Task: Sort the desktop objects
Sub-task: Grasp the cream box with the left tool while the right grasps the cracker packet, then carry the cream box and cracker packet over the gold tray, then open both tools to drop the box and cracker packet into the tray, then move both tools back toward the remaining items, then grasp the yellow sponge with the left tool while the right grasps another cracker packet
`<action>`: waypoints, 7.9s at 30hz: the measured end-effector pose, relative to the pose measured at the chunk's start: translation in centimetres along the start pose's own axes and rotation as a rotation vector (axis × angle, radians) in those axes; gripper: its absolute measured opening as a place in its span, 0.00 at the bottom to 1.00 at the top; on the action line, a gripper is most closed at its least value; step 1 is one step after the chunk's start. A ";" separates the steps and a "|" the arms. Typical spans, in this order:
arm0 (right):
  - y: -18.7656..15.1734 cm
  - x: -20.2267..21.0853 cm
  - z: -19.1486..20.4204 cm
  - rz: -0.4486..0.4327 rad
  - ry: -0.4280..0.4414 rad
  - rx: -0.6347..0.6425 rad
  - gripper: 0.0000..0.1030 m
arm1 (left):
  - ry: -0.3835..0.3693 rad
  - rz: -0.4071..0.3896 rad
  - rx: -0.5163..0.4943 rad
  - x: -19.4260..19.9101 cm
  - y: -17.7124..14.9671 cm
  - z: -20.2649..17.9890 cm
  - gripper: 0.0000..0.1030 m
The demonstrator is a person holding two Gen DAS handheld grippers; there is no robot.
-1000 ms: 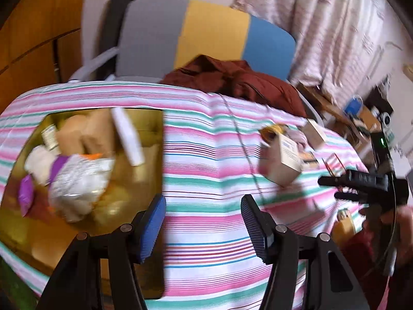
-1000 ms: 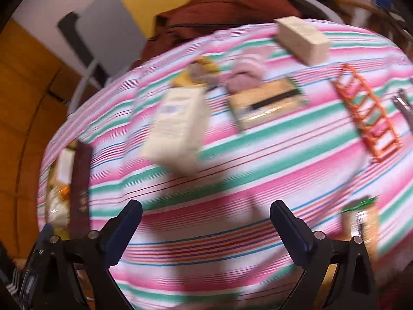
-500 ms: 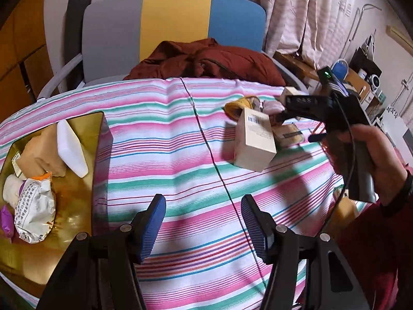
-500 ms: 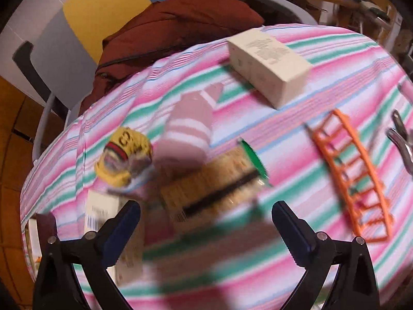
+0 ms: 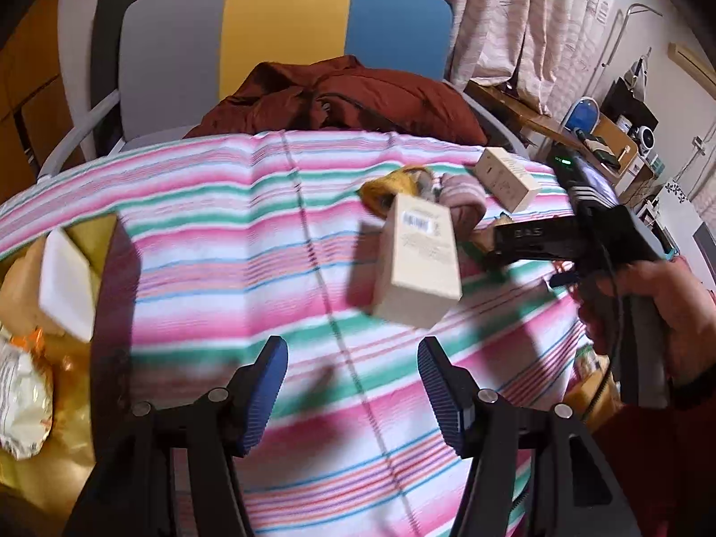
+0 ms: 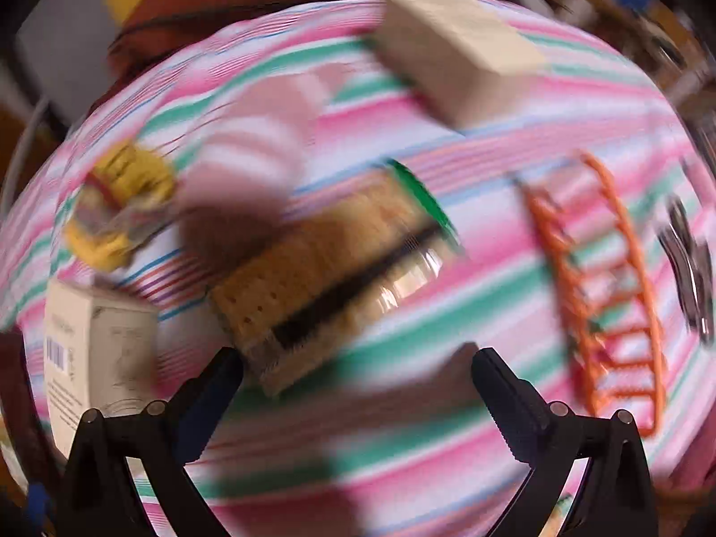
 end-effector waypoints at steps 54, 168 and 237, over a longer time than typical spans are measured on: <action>1.8 0.6 0.4 -0.093 0.121 -0.027 0.81 | -0.040 -0.099 -0.152 -5.3 0.5 -1.4 0.56; -20.2 10.6 23.2 -0.056 0.604 0.341 0.84 | 0.179 -0.215 0.382 14.0 -9.2 22.7 0.61; -5.1 2.5 -6.6 0.216 0.104 0.350 0.48 | -0.031 -0.076 0.004 7.1 -6.0 3.7 0.61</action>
Point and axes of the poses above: each gripper's, at about its wrist camera, not at the fingertips, and x roughly against the way its jaws point, z to its left, y to its top, the point moved 10 cm from there along -x, roughly the way its jaws point, and after that the axes turned 1 degree about -y, right-handed, at the moved point
